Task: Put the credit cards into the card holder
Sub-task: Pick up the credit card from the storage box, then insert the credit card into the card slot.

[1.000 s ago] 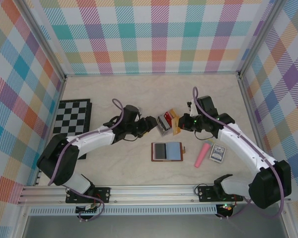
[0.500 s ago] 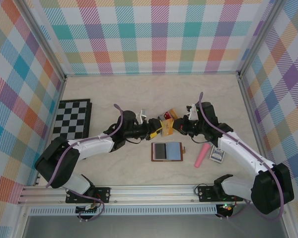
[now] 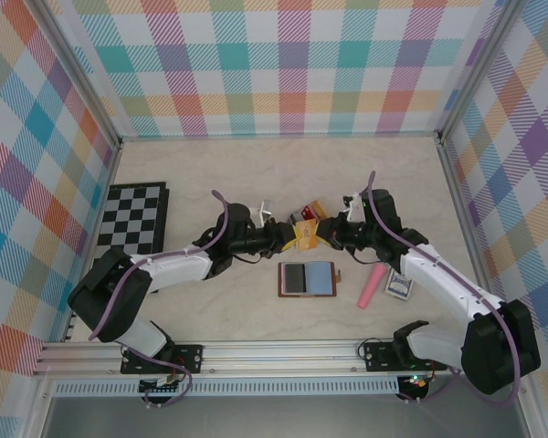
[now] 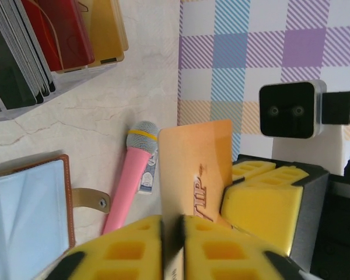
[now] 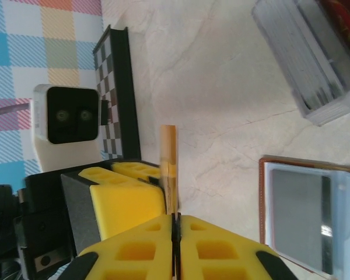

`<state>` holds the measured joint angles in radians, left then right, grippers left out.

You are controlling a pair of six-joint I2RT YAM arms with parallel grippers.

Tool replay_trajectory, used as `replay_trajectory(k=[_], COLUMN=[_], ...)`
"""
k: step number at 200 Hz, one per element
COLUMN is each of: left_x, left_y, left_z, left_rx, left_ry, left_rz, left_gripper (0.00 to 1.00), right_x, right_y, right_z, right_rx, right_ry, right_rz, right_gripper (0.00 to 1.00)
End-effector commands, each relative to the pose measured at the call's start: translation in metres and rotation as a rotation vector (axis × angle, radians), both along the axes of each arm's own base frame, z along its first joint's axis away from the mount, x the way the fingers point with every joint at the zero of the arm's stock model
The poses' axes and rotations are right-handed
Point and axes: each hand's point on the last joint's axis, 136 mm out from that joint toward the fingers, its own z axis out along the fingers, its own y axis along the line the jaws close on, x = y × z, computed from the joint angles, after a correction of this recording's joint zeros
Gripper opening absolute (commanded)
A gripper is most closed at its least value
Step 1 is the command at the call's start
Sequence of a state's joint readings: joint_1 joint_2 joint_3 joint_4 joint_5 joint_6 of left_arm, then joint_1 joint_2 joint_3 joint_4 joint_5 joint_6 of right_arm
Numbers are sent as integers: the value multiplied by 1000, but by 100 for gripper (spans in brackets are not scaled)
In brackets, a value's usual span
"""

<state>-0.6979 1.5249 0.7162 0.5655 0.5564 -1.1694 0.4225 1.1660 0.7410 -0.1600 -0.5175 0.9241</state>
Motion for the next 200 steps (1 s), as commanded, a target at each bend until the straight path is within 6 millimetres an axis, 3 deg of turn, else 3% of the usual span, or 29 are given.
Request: replay_trajectory(k=[1,36,79,103,146,200], left_x=[-8,-16,-31,-38,-45,-45], left_y=[4,22,39,32,16,0], left_z=[10,-17,-54,-64,-84,-100], left_rx=[3,138,299,324,356,372], left_ry=[-47,-15,14,17,25,36], left_rz=[-16,17,41,25,-2,-31], left_gripper=[4,0,0,0,0,0], right_x=[-8,-22,-45,-47,-44,-46], right_y=[-5,-19,-23,-26,-60,-64], right_z=[-15,-46,-91,-110,-127,-147], right_rx=[-33,-179,-382,-467,-653,-675], right_ry=[36,86,164,200,203,236], right_rz=[6,19,94,103,33,47], right_gripper=[16,30,30,31,30,29])
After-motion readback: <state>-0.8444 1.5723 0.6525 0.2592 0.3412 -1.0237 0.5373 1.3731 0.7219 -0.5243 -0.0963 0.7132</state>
